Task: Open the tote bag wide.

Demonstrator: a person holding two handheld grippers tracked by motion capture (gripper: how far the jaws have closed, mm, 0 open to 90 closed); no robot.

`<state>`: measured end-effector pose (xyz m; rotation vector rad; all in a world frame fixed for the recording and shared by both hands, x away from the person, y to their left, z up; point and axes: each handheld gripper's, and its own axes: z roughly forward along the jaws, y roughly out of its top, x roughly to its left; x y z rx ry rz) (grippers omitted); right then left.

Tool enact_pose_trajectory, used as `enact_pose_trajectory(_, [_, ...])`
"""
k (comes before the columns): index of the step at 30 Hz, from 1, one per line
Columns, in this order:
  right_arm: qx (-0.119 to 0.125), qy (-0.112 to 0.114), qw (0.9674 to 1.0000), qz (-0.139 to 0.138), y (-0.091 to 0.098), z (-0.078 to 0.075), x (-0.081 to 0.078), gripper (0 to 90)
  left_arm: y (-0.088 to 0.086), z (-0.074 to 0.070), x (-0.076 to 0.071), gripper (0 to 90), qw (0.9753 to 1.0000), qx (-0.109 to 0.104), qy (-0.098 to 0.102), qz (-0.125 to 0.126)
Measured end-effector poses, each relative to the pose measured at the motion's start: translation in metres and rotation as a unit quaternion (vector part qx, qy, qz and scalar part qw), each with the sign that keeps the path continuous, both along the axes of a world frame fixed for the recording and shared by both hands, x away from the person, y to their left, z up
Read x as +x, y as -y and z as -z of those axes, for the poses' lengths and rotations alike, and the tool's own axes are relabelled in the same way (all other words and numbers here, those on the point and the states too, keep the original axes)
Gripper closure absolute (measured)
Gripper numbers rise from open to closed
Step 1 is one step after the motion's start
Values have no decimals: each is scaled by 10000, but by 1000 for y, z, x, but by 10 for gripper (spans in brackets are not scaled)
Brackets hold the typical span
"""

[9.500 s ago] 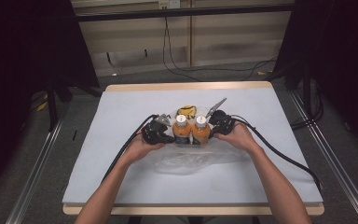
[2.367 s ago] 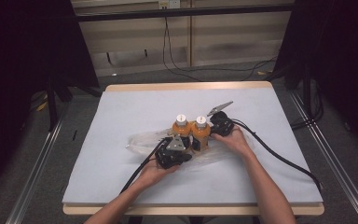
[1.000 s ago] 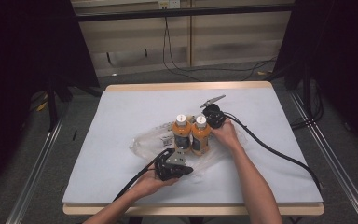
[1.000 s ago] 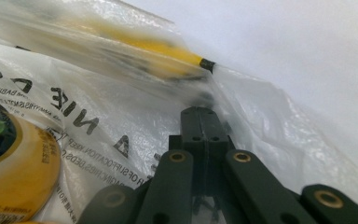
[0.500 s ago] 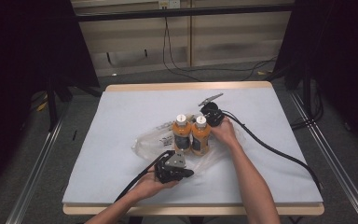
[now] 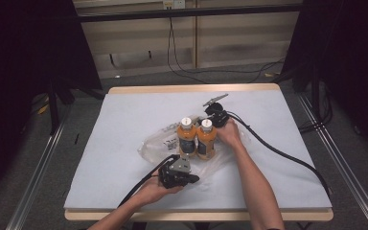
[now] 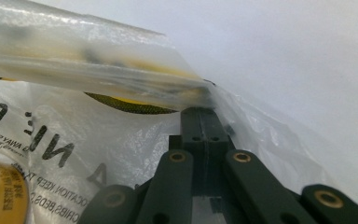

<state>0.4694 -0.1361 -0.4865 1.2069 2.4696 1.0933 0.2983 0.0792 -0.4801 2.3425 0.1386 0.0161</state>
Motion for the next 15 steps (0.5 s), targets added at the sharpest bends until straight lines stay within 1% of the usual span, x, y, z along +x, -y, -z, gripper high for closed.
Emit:
enact_pose_trajectory(2, [-37,22,10000,25,-1,0,1,900,0,0,0,900,10000,-36,-34,-11])
enact_pose_trajectory(3, [-73,21,10000,42,-2,-1,1,900,0,0,1,900,10000,32,-45,-24])
enact_pose_trajectory(4, [-84,37,10000,23,-2,-1,2,900,0,-1,1,900,10000,34,-65,-35])
enact_pose_trajectory(5, [-86,59,9999,58,-3,0,3,900,0,-1,1,900,10000,54,-60,-26])
enact_pose_trajectory(6, [-83,87,9999,57,-3,0,4,900,0,-1,0,900,10000,26,-33,7])
enact_pose_trajectory(7, [-89,22,9999,124,-3,-1,4,900,0,-1,0,900,10000,46,-64,35])
enact_pose_trajectory(8, [-78,30,9999,118,-2,0,5,900,-1,0,0,900,9999,-7,-121,67])
enact_pose_trajectory(9, [-86,71,9999,133,-2,0,6,900,-1,-1,0,900,9998,16,-158,109])
enact_pose_trajectory(10, [-71,71,9999,139,-3,0,7,900,-1,0,-2,900,9998,-25,-179,68])
enact_pose_trajectory(12, [-77,43,9998,174,-4,0,8,900,-2,-2,-2,900,9997,99,-174,125])
enact_pose_trajectory(15, [-91,56,9996,246,-5,0,10,900,-2,-2,-2,900,9997,72,-170,132])
